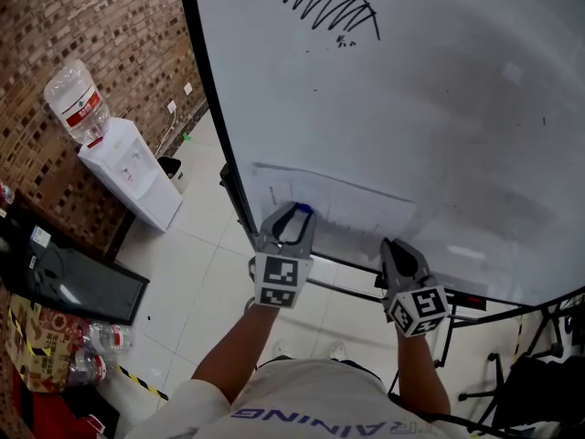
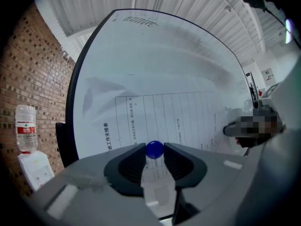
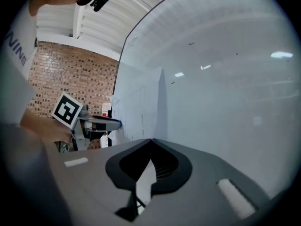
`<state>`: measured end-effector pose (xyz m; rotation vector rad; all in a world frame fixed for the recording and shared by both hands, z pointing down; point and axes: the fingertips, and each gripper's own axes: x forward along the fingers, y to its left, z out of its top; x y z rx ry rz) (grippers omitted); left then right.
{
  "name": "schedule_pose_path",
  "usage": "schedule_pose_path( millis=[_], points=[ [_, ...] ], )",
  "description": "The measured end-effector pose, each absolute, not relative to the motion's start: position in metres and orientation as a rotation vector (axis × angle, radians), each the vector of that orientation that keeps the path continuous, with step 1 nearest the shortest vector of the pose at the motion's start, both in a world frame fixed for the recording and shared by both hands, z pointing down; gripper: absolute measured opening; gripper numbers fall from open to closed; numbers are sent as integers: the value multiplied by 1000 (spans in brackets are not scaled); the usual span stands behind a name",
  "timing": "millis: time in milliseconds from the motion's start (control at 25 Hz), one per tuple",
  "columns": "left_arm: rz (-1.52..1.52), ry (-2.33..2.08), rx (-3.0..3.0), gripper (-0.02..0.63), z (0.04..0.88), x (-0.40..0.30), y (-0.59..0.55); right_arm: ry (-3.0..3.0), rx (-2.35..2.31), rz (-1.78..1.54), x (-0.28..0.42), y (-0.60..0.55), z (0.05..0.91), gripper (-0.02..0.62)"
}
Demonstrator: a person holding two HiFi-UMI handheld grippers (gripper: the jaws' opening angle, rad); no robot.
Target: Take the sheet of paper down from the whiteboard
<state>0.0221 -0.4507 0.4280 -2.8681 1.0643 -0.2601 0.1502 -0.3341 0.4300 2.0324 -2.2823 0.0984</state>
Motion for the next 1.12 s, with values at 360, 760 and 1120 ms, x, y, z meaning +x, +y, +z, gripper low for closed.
schedule_pose_path(
  millis=[360,760,1120],
  points=[
    [-230,1044,-2934,127,427,18,-446,-2320,2012,76,148,-326,422,8],
    [-196,963,-3147,127,441,-1,-397,-2279,2002,146,159,-305,436,8],
    [-130,962,-3165,127,436,-14,-372,-2232,2006,160,165,-287,443,8]
  ],
)
